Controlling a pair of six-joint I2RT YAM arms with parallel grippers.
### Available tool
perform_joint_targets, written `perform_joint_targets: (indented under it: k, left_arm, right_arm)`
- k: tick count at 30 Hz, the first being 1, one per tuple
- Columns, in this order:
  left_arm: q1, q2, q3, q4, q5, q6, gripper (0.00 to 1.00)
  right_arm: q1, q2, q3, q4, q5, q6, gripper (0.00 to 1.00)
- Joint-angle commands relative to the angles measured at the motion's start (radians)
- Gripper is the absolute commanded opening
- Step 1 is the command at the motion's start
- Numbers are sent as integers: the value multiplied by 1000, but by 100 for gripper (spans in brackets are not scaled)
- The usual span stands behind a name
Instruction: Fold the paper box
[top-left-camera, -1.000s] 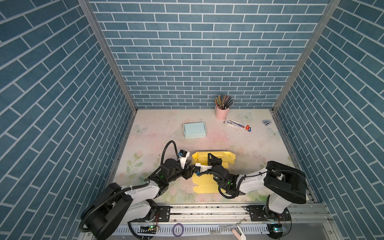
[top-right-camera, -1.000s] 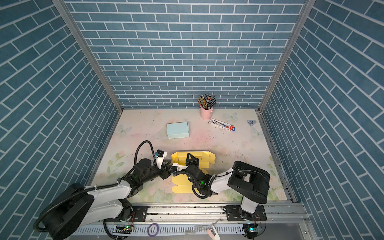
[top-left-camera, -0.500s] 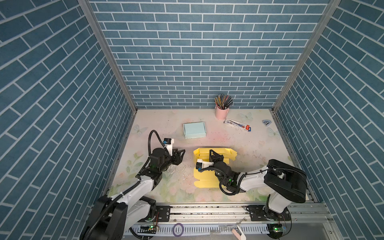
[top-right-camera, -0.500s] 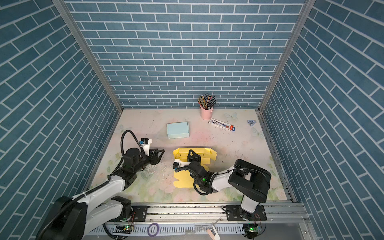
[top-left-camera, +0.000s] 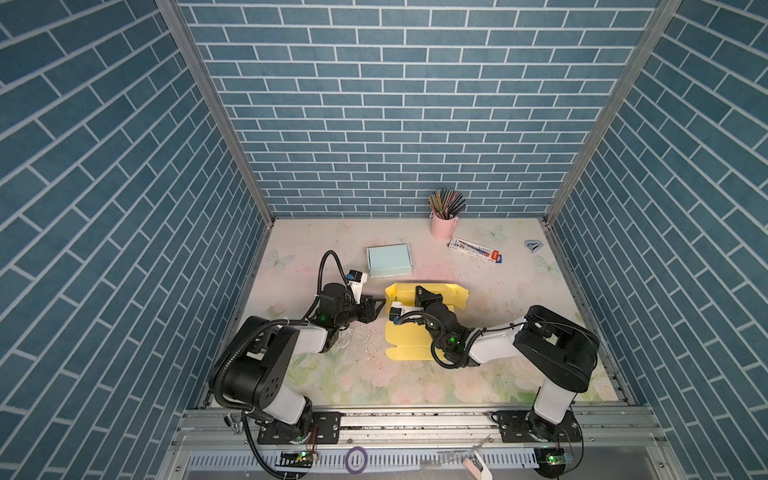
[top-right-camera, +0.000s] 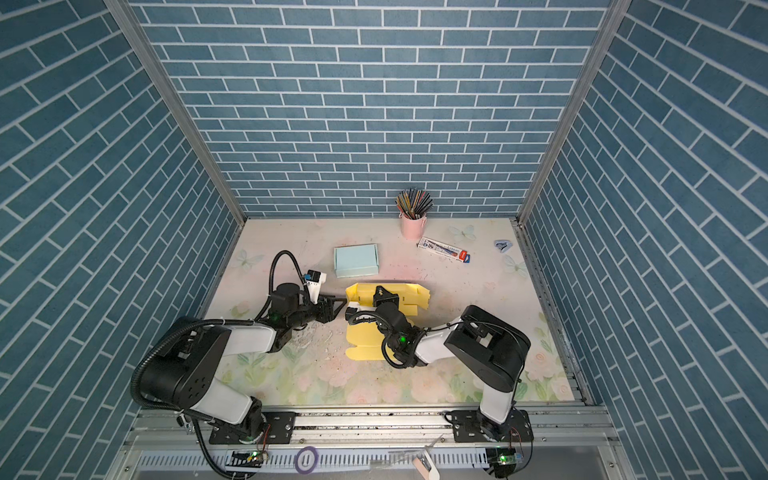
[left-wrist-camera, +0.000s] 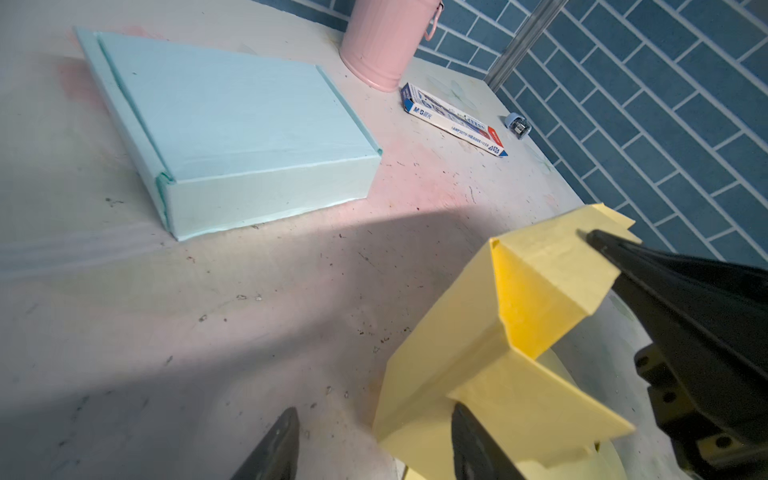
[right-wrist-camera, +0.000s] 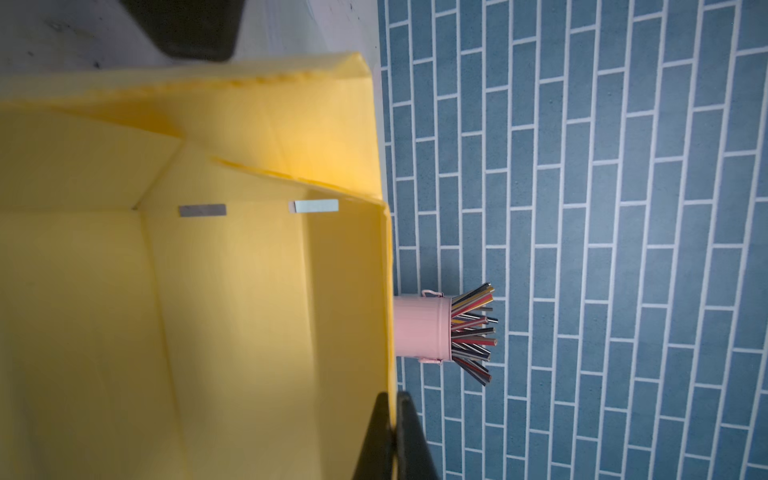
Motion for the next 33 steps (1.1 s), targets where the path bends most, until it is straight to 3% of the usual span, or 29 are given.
perform_joint_targets:
  k: [1, 14, 33]
  left_arm:
    - [-30, 42, -24, 165, 29, -11, 60]
    - [-51, 146, -83, 352, 11, -25, 62]
    - [-77, 123, -77, 261, -128, 101, 63]
  right_arm:
    - [1, 17, 22, -16, -32, 2, 0]
    - [50, 102, -2, 95, 32, -60, 0]
    - [149, 81, -23, 22, 61, 20, 0]
